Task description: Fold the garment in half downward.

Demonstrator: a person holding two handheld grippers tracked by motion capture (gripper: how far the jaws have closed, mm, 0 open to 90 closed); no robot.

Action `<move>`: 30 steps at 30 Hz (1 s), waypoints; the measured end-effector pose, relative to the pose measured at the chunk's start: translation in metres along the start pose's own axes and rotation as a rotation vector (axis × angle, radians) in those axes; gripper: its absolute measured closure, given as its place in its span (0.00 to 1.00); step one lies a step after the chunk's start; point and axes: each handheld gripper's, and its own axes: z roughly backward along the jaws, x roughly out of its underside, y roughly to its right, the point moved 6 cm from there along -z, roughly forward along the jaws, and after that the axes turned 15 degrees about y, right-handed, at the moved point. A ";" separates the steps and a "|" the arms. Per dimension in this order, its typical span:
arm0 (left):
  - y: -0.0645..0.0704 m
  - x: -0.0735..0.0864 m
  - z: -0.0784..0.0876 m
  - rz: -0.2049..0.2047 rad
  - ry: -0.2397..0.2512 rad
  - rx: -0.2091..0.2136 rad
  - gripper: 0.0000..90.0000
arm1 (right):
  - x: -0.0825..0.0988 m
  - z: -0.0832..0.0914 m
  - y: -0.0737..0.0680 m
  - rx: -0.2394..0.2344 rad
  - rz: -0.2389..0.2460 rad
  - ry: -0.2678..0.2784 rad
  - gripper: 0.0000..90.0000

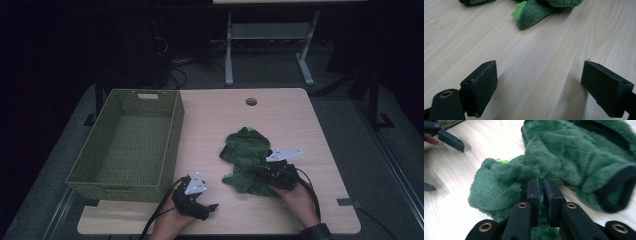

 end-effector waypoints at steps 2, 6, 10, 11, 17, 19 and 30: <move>0.000 0.000 0.000 0.001 0.000 0.001 0.14 | -0.002 0.010 0.005 0.020 0.008 0.027 0.88; 0.000 0.000 0.000 0.001 0.000 0.001 0.14 | -0.001 0.021 0.014 0.048 0.013 0.042 0.83; 0.000 0.000 0.000 0.004 0.002 0.001 0.14 | 0.004 0.035 0.023 0.067 0.001 0.052 0.79; 0.000 0.000 0.000 0.005 0.001 0.001 0.14 | 0.005 0.039 0.026 0.068 0.000 0.055 0.78; 0.000 0.000 0.000 0.003 -0.001 0.002 0.14 | 0.018 0.064 0.038 0.090 -0.020 0.063 0.76; 0.000 0.000 -0.001 0.002 0.000 0.002 0.14 | 0.023 0.070 0.041 0.102 -0.029 0.062 0.76; 0.000 0.000 0.000 0.002 -0.004 0.003 0.14 | 0.053 0.107 0.046 0.148 -0.063 0.056 0.74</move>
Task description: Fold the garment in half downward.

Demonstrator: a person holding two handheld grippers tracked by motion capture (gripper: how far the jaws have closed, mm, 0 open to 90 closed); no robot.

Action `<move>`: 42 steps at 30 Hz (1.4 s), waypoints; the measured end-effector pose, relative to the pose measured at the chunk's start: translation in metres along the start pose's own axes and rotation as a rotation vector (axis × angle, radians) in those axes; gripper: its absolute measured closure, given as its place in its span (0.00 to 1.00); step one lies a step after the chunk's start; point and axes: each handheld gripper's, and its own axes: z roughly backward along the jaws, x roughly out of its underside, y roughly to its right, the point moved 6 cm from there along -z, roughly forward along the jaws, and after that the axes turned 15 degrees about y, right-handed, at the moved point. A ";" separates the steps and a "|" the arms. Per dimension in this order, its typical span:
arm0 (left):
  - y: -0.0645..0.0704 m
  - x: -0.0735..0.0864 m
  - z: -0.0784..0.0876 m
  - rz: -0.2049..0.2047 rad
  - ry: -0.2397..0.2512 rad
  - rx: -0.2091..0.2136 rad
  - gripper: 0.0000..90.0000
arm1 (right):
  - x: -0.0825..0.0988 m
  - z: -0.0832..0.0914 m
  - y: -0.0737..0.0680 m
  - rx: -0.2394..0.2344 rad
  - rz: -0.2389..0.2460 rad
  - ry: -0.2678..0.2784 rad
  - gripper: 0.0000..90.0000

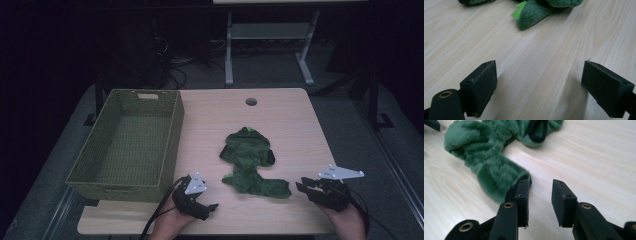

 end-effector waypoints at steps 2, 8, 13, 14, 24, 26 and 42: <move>0.000 0.000 0.000 0.000 0.000 0.001 0.14 | 0.007 0.007 0.000 0.001 -0.010 -0.004 0.73; 0.000 0.000 -0.001 0.002 0.002 -0.004 0.14 | 0.021 0.012 -0.011 -0.054 -0.024 -0.017 0.70; -0.002 -0.001 -0.001 -0.002 -0.002 -0.006 0.14 | 0.026 0.000 -0.017 -0.106 -0.049 -0.046 0.67; -0.002 -0.001 -0.001 -0.003 -0.002 -0.005 0.14 | 0.025 -0.005 -0.020 -0.118 -0.032 -0.052 0.65; -0.002 -0.001 -0.001 -0.001 -0.001 -0.005 0.14 | 0.023 -0.019 -0.023 -0.158 -0.024 -0.078 0.92; -0.002 -0.001 -0.001 0.001 -0.002 -0.003 0.14 | 0.021 -0.019 -0.021 -0.154 -0.024 -0.075 0.94; -0.002 -0.001 -0.001 0.001 0.001 -0.004 0.14 | -0.018 -0.006 -0.019 -0.159 0.041 0.040 0.94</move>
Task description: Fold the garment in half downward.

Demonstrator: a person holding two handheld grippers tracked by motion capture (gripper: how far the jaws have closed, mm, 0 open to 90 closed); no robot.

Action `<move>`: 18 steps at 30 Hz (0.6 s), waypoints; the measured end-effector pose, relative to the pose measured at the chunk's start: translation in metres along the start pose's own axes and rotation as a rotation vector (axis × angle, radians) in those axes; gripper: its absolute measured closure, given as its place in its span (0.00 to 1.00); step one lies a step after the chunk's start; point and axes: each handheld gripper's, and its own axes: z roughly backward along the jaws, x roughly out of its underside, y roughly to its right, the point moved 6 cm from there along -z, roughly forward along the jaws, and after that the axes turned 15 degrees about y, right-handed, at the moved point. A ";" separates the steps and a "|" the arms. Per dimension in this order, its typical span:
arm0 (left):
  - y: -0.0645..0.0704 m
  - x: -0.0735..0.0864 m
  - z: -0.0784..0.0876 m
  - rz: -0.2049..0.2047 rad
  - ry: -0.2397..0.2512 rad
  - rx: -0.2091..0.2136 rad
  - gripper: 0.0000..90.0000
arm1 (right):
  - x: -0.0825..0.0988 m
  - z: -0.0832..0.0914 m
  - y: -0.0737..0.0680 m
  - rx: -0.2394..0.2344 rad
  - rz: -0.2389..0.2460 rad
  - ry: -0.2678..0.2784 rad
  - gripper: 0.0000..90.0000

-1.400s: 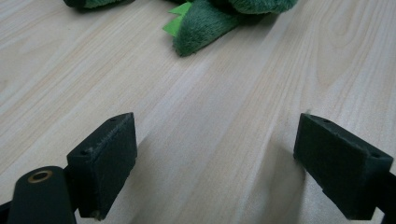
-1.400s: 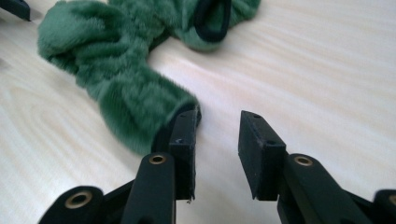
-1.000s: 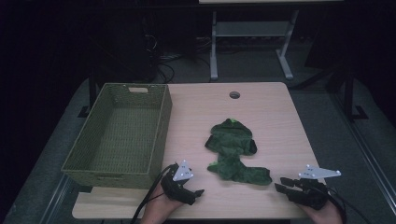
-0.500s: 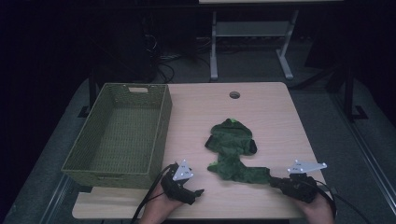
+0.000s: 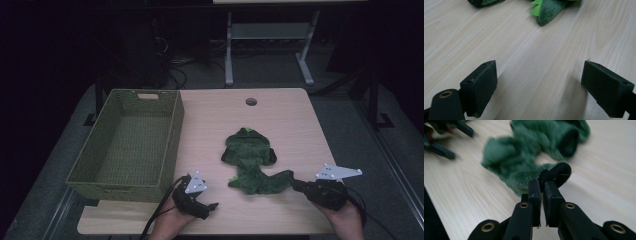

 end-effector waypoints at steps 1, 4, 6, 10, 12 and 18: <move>0.000 0.000 0.000 0.000 0.000 -0.001 0.14 | -0.005 -0.003 -0.002 -0.008 0.008 0.008 0.94; 0.000 0.000 0.000 0.003 0.000 -0.001 0.14 | -0.016 -0.009 -0.009 -0.039 0.031 0.023 0.94; 0.000 0.000 0.000 0.002 0.000 -0.001 0.14 | -0.022 -0.013 -0.011 -0.052 0.045 0.034 0.94; 0.001 0.000 0.000 0.005 0.003 -0.001 0.14 | -0.032 -0.022 -0.018 -0.089 0.064 0.044 0.94; 0.001 0.000 0.000 0.005 0.003 -0.002 0.14 | -0.035 -0.029 -0.023 -0.110 0.084 0.044 0.94; 0.001 0.000 0.000 0.004 0.005 0.000 0.14 | -0.042 -0.039 -0.032 -0.152 0.103 0.045 0.94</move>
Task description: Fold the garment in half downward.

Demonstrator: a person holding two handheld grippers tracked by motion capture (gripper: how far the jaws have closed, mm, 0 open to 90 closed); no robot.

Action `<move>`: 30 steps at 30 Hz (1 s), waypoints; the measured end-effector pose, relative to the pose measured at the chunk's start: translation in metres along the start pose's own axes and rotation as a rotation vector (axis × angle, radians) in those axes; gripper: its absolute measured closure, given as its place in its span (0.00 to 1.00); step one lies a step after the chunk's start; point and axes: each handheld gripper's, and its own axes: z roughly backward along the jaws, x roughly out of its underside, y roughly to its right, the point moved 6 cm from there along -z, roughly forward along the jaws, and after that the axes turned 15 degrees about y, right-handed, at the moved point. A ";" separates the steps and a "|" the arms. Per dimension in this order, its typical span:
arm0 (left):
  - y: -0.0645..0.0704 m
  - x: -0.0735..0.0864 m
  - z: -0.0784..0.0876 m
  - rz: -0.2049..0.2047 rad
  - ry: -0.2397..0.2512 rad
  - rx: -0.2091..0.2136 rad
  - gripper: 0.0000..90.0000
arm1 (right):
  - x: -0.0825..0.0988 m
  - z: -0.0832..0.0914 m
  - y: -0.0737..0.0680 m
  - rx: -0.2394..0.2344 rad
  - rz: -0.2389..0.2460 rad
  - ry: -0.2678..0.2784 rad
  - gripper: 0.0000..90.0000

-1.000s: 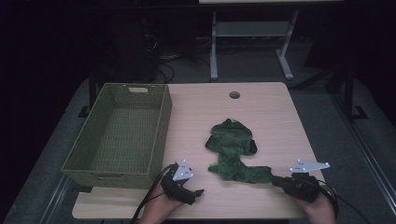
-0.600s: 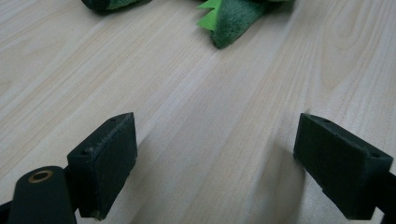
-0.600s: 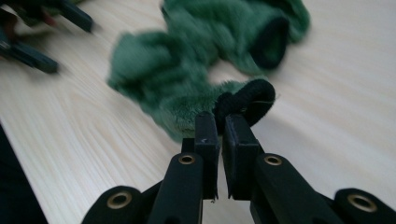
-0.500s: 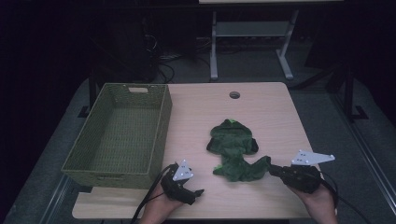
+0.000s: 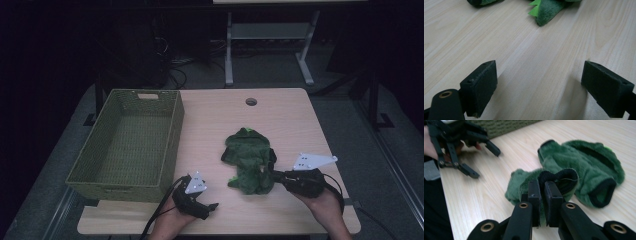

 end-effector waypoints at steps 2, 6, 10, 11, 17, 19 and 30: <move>0.000 0.000 0.000 -0.004 -0.001 0.000 0.14 | -0.004 -0.010 -0.002 -0.026 0.015 -0.005 0.93; 0.000 0.000 0.000 -0.004 -0.001 0.000 0.14 | -0.004 -0.023 -0.006 -0.055 0.031 -0.026 0.92; 0.000 0.000 0.000 0.000 0.000 0.000 0.14 | -0.006 -0.036 -0.009 -0.087 0.021 -0.024 0.88; 0.000 0.000 0.000 -0.001 0.000 0.000 0.14 | -0.007 -0.037 -0.008 -0.088 0.023 -0.018 0.85; -0.001 0.000 0.000 -0.006 0.000 -0.001 0.14 | -0.017 -0.025 0.014 -0.008 -0.021 0.026 0.95; -0.001 0.000 0.000 -0.005 -0.001 -0.001 0.14 | -0.013 -0.029 0.021 -0.007 -0.051 0.018 0.99; 0.000 0.000 0.000 -0.004 -0.004 0.001 0.14 | 0.031 -0.083 0.010 -0.057 -0.072 -0.206 1.00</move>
